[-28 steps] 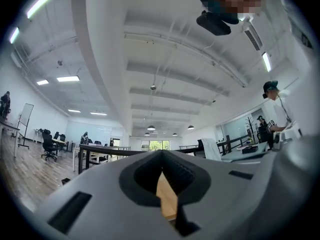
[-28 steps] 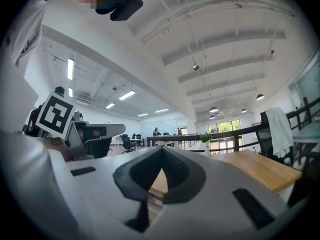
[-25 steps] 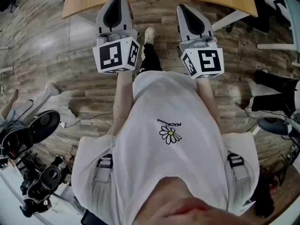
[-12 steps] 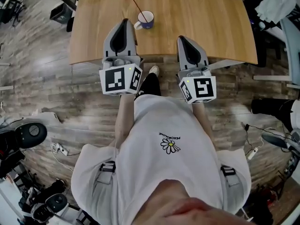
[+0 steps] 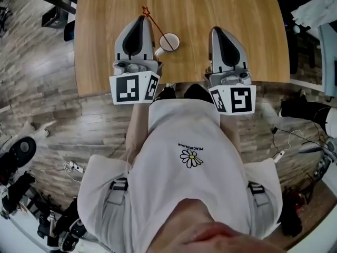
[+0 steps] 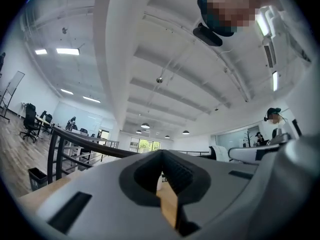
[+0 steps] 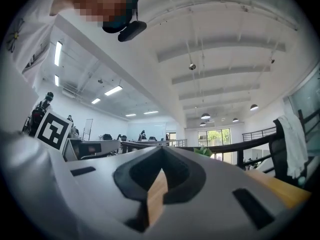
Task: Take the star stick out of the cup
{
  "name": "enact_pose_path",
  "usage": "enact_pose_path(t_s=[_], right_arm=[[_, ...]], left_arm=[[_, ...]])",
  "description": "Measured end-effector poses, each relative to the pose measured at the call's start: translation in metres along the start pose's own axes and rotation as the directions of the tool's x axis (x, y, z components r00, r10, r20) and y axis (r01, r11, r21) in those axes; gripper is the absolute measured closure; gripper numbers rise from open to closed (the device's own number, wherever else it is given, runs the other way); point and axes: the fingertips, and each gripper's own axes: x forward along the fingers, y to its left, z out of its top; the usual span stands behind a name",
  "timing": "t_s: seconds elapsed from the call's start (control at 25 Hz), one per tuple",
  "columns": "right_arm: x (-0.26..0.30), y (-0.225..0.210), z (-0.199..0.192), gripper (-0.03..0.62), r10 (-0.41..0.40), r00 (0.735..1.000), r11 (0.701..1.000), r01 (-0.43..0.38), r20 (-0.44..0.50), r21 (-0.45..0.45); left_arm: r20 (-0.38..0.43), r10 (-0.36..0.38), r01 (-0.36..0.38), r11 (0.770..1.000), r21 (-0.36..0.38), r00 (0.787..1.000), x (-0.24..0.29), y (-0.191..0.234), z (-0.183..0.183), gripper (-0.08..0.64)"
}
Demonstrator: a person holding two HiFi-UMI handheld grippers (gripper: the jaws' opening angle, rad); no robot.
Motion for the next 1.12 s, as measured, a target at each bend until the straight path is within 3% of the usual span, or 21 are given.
enact_pose_path(t_s=[0.24, 0.72, 0.76, 0.8, 0.84, 0.92, 1.0, 1.12], right_arm=[[0.01, -0.015, -0.018, 0.586, -0.005, 1.0, 1.0, 0.006, -0.03, 0.023], [0.034, -0.01, -0.016, 0.584, 0.104, 0.994, 0.994, -0.103, -0.015, 0.047], [0.034, -0.01, -0.017, 0.584, 0.106, 0.994, 0.993, -0.105, -0.016, 0.05], [0.034, -0.009, -0.017, 0.584, 0.109, 0.994, 0.993, -0.107, -0.017, 0.055], [0.035, -0.009, -0.018, 0.584, 0.112, 0.994, 0.992, -0.11, -0.018, 0.06], [0.036, -0.007, -0.021, 0.586, 0.123, 0.992, 0.99, -0.121, -0.022, 0.068], [0.037, -0.003, -0.023, 0.584, 0.138, 0.99, 0.988, -0.136, -0.03, 0.075], [0.038, 0.004, -0.026, 0.584, 0.163, 0.986, 0.984, -0.16, -0.038, 0.083]], left_arm=[[-0.027, 0.028, -0.028, 1.0, -0.005, 0.999, 0.014, -0.001, -0.019, 0.545], [0.005, 0.092, -0.092, 0.995, 0.036, 0.996, 0.023, -0.005, -0.005, 0.545], [-0.002, 0.09, -0.09, 0.996, 0.026, 0.996, 0.024, -0.003, -0.007, 0.52], [-0.014, 0.084, -0.084, 0.996, 0.002, 0.996, 0.026, -0.001, -0.012, 0.428], [-0.032, 0.078, -0.079, 0.996, -0.034, 0.996, 0.027, 0.003, -0.018, 0.382], [-0.081, 0.084, -0.093, 0.99, -0.109, 0.993, 0.028, 0.013, -0.039, 0.328], [-0.155, 0.108, -0.133, 0.978, -0.16, 0.982, 0.024, 0.024, -0.068, 0.31], [-0.292, 0.12, -0.196, 0.95, -0.245, 0.949, 0.014, 0.036, -0.122, 0.305]])
